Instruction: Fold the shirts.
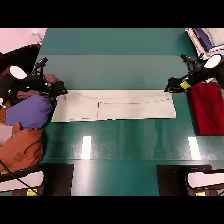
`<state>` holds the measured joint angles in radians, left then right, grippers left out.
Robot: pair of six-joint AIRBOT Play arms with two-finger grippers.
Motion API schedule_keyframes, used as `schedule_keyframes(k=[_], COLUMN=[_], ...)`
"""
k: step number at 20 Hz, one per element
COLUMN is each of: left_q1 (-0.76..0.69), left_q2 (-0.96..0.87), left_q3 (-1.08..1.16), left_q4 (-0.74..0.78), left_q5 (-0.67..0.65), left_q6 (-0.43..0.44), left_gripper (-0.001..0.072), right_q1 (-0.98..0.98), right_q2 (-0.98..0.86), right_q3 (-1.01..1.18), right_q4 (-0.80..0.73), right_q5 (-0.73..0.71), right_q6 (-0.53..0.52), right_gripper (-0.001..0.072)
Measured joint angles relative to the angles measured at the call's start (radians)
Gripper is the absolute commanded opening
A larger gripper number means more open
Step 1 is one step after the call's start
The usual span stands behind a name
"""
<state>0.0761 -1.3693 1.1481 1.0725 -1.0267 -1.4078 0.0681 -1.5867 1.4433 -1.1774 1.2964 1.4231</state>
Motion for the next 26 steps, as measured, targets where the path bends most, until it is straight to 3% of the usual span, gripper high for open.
schedule_keyframes(k=[3, 4, 5, 6, 7, 14, 15, 18, 22, 26], left_q1=[0.000, 0.000, 0.000, 0.000, 0.000, -0.092, -0.120, -0.192, -0.282, -0.401], left_q2=[-0.004, -0.005, -0.005, -0.006, -0.006, -0.008, -0.008, -0.018, -0.076, -0.190], left_q3=[0.039, 0.051, 0.061, 0.067, 0.071, 0.082, 0.083, 0.083, 0.084, 0.136], left_q4=[-0.002, -0.003, -0.010, -0.019, -0.033, -0.101, -0.105, -0.111, -0.129, -0.161], left_q5=[-0.055, -0.079, -0.097, -0.109, -0.121, -0.102, -0.081, -0.015, 0.066, 0.113], left_q6=[0.000, 0.001, 0.001, 0.001, 0.001, 0.008, 0.007, -0.017, -0.061, -0.076], left_gripper=[0.0424, 0.0423, 0.0359, 0.0124, 0.0032, 0.0024, 0.0024, 0.0023, 0.0023, 0.0023], right_q1=[-0.071, -0.099, -0.133, -0.165, -0.198, -0.308, -0.303, -0.272, -0.248, -0.222], right_q2=[-0.012, -0.012, -0.011, -0.009, -0.008, -0.043, -0.058, -0.087, -0.054, 0.052], right_q3=[-0.006, -0.021, -0.042, -0.066, -0.097, -0.278, -0.287, -0.301, -0.298, -0.197], right_q4=[0.068, 0.078, 0.093, 0.104, 0.113, 0.239, 0.276, 0.326, 0.338, 0.374], right_q5=[0.051, 0.069, 0.087, 0.102, 0.112, 0.091, 0.090, 0.031, -0.035, 0.008], right_q6=[-0.049, -0.061, -0.074, -0.081, -0.090, -0.198, -0.210, -0.238, -0.256, -0.259], right_gripper=[0.0364, 0.0473, 0.0515, 0.0515, 0.0513, 0.0498, 0.0445, 0.0020, 0.0018, 0.0017])
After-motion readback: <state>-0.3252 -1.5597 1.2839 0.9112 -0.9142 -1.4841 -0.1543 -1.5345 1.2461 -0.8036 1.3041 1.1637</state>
